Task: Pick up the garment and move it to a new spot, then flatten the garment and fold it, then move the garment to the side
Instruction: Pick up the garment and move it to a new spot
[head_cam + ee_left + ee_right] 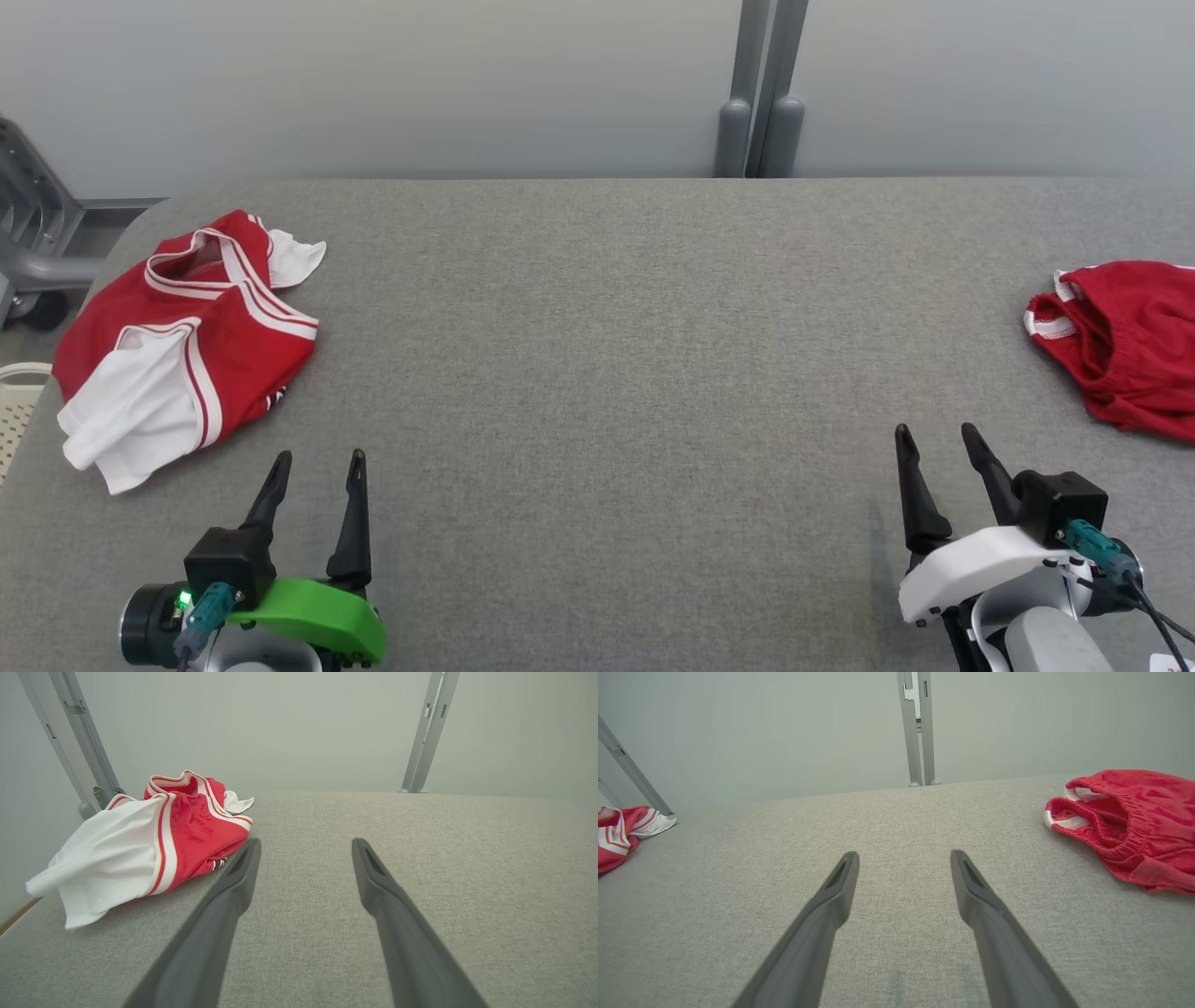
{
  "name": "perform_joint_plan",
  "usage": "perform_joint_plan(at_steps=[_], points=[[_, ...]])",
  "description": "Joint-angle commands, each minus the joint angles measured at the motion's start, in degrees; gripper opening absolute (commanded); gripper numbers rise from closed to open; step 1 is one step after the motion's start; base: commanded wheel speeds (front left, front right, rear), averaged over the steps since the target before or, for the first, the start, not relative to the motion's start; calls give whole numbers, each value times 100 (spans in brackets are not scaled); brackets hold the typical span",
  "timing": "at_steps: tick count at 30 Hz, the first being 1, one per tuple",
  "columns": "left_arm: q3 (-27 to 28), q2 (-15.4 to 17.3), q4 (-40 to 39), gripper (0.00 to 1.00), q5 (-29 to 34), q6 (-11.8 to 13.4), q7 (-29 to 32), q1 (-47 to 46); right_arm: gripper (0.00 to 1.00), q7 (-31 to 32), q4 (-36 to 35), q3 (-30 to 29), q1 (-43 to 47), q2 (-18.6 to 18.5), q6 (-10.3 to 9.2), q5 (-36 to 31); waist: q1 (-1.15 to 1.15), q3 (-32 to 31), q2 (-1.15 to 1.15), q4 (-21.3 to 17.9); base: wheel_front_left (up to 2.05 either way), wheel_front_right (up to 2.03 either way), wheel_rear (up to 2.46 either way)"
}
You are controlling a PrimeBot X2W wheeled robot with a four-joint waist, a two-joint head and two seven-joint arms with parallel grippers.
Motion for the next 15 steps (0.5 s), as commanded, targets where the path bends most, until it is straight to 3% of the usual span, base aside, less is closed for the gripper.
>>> perform_joint_plan(at_steps=[1,15], points=[[38,-1,14,100,31,-8,-15,2,100,-40,-4,42,57,-7,-8,23,0,6,0,79,0,0,0],[236,0,6,100,-36,36,-16,120,100,-9,8,200,1,-12,-8,-14,0,92,0,1182,0,0,0]])
